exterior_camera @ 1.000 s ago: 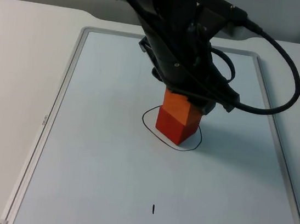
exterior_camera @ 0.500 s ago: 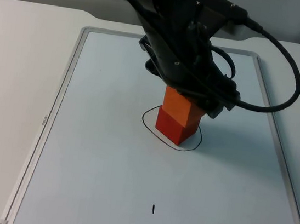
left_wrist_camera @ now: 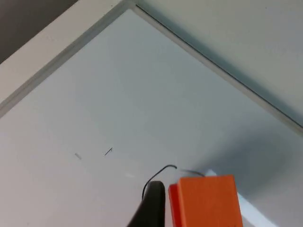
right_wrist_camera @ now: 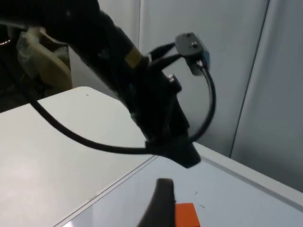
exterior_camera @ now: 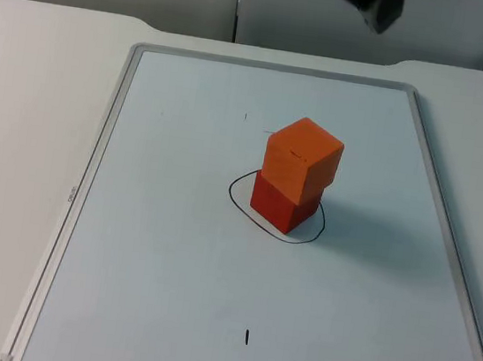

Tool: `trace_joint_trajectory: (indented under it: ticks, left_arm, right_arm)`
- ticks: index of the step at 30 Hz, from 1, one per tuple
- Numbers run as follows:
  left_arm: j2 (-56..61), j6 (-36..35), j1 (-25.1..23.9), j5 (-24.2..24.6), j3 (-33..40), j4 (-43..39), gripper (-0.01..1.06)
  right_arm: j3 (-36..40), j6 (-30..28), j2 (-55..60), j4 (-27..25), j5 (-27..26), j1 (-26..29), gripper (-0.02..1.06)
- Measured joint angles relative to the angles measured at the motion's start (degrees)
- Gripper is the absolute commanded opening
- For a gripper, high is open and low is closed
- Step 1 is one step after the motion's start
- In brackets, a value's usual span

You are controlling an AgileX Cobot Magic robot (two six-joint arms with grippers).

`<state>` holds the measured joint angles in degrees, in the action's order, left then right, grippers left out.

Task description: Pick up one cube with the left hand and another cube with the right hand. First place the cube in the right hand at the target position, then stack the cube in the left hand on top.

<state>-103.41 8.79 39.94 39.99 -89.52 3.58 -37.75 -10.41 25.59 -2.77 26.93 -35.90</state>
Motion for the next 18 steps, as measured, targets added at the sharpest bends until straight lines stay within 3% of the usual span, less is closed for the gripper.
trace_joint_trajectory:
  ticks: [1,4,8,10,14,15,18]
  left_arm:
    - [0.0,0.0,0.0,0.0,0.0,0.0,0.80]
    - [4.0,0.0,0.0,6.0,0.3,-1.8,0.80]
    - [9.3,0.0,0.0,6.7,6.0,-2.3,0.80]
    - [11.3,0.0,0.0,6.0,8.4,-2.3,0.80]
    - [20.4,-0.7,0.0,1.2,22.4,-2.4,0.80]
    - [20.4,-0.7,0.0,1.2,22.4,-2.4,0.80]
    - [30.7,-2.9,0.0,-3.5,34.9,-2.5,0.80]
  right_arm:
    - [0.0,0.0,0.0,0.0,0.0,0.0,0.75]
    - [0.0,0.0,0.0,0.0,0.0,0.0,0.75]
    - [0.0,0.0,-1.6,0.0,0.0,0.0,0.75]
    - [0.0,0.0,-2.3,0.0,0.0,0.0,0.75]
    - [0.0,-0.1,-4.0,0.0,0.0,0.0,0.75]
    - [0.0,-0.1,-4.0,0.0,0.0,0.0,0.75]
    - [0.0,-0.1,-4.0,0.0,0.1,0.0,0.75]
